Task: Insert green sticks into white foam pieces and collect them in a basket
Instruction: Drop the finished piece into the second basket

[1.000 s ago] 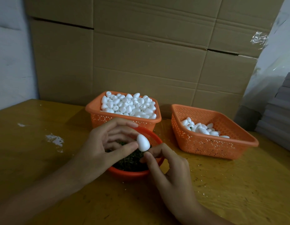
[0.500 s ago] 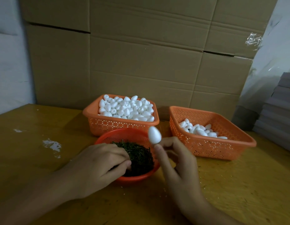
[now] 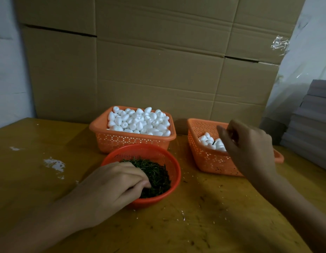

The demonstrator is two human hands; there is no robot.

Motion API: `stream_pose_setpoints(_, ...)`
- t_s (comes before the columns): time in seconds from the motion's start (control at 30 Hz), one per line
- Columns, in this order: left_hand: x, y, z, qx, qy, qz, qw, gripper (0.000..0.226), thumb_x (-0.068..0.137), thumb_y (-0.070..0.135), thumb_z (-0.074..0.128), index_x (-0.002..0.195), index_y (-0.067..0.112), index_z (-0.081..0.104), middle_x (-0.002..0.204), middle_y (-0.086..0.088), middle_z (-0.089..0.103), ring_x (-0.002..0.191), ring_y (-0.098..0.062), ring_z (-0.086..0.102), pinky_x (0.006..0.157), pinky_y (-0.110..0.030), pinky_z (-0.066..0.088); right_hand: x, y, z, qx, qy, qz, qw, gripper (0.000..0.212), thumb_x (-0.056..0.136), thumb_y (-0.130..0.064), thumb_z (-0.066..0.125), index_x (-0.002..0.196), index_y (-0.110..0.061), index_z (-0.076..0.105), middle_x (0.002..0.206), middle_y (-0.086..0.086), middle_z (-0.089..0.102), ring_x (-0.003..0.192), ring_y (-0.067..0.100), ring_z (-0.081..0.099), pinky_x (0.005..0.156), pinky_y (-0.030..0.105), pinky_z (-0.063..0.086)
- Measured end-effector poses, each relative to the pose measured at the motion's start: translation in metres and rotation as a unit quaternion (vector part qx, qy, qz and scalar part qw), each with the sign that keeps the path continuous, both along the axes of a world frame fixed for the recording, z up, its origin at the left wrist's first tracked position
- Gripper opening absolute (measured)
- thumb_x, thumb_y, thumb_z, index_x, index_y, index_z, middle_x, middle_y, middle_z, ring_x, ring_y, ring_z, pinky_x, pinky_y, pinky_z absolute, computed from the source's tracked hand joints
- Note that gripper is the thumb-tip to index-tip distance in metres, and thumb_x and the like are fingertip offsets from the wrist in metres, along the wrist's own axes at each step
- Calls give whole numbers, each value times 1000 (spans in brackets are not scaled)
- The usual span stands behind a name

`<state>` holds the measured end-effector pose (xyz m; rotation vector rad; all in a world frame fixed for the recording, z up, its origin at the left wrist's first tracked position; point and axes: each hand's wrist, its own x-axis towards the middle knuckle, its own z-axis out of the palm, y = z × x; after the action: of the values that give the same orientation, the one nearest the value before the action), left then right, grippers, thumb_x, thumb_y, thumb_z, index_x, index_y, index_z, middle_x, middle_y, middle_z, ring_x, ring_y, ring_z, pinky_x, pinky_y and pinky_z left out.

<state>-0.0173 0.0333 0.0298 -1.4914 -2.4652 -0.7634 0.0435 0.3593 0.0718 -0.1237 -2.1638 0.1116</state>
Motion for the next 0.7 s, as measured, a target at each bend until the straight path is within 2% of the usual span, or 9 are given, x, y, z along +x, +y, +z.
stream_pose_setpoints(0.1,-6,0,-3,82,-23,24,996,19,94,26,76,106,39,82,105,35,72,107,11,64,91,-15,51,6,-44,-15,0,2,94,996,34,105,-45,47,84,-21,57,74,-11,53,63,8,52,54,39,49)
stream_pose_setpoints(0.17,-12,0,-8,127,-42,38,990,29,82,14,88,95,40,83,100,34,74,98,9,69,84,-11,53,10,-75,-31,-22,-38,166,985,31,105,-47,48,88,-22,58,80,-12,54,71,8,52,61,38,47)
stream_pose_setpoints(0.27,-16,2,-6,172,-73,53,981,31,75,7,91,82,36,84,86,28,76,87,6,72,78,-7,52,14,-105,-52,-39,-131,235,963,21,104,-43,53,97,-26,62,91,-16,58,85,5,54,73,36,47)
stream_pose_setpoints(0.37,-17,3,-7,186,-92,57,977,29,75,6,91,78,34,83,79,23,77,82,3,74,77,-11,56,18,-110,-67,-16,-187,231,955,29,107,-49,43,108,-34,67,101,-21,64,100,0,53,85,38,43)
stream_pose_setpoints(0.5,-18,0,-7,162,-25,71,984,36,78,4,88,85,38,81,86,29,74,87,5,71,79,-11,54,20,-110,-78,56,-200,213,955,46,112,-57,27,116,-41,69,109,-24,66,122,1,49,103,39,33)
stream_pose_setpoints(0.6,-24,1,-11,119,-35,65,990,53,78,-8,81,86,44,78,98,29,72,95,3,69,80,-18,56,19,-110,-80,68,-197,211,955,43,112,-56,28,113,-41,68,106,-23,62,115,3,51,109,43,29)
stream_pose_setpoints(0.7,-30,1,-12,106,-31,44,993,53,77,-4,83,94,46,76,110,31,69,106,3,65,83,-23,56,19,-112,-81,80,-190,227,952,42,114,-50,26,114,-38,67,105,-19,58,108,7,53,114,42,28)
